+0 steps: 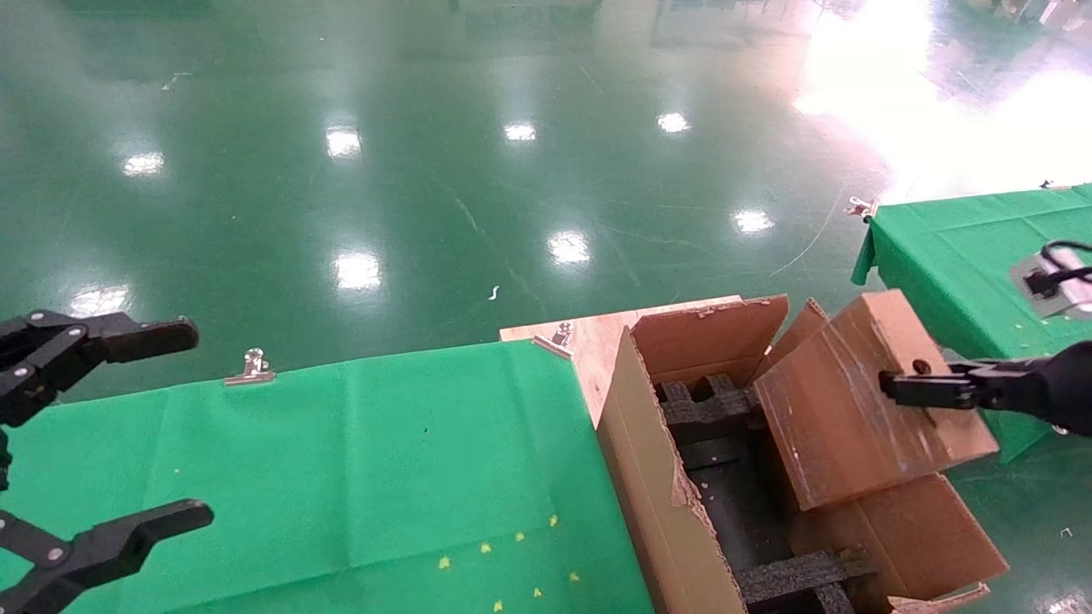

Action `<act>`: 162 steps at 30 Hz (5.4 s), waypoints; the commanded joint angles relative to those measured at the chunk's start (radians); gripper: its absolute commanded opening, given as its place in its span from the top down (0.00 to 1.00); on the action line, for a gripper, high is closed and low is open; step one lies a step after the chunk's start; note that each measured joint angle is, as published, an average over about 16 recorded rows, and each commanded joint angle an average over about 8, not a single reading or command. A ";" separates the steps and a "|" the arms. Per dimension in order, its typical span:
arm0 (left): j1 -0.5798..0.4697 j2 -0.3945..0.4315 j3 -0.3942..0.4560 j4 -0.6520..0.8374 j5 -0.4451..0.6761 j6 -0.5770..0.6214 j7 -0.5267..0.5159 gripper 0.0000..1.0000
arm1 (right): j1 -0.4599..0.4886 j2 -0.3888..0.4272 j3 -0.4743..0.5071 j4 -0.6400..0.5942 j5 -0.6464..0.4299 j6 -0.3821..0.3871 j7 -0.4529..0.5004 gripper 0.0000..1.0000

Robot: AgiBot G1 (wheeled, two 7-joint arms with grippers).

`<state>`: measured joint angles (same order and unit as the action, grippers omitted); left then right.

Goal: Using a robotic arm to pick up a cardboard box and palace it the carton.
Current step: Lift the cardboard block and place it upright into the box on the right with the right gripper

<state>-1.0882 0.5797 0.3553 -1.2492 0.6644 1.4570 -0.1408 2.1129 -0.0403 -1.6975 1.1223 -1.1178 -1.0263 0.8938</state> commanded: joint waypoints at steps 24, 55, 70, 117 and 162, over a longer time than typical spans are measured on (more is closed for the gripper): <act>0.000 0.000 0.000 0.000 0.000 0.000 0.000 0.00 | -0.156 -0.103 -0.114 -0.020 -0.017 0.211 0.080 1.00; 0.000 0.000 0.000 0.000 0.000 0.000 0.000 0.00 | -0.452 -0.355 -0.138 -0.306 0.243 0.384 -0.150 1.00; 0.000 0.000 0.000 0.000 0.000 0.000 0.000 0.00 | -0.548 -0.487 -0.123 -0.464 0.291 0.386 -0.236 1.00; 0.000 0.000 0.001 0.000 0.000 0.000 0.000 0.00 | -0.583 -0.568 -0.115 -0.557 0.309 0.373 -0.272 0.00; 0.000 -0.001 0.001 0.001 -0.001 -0.001 0.001 0.00 | -0.080 -0.392 -0.025 -0.011 0.218 0.278 -0.153 0.00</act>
<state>-1.0880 0.5791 0.3560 -1.2486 0.6636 1.4564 -0.1403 2.0321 -0.4330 -1.7209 1.1117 -0.8997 -0.7480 0.7406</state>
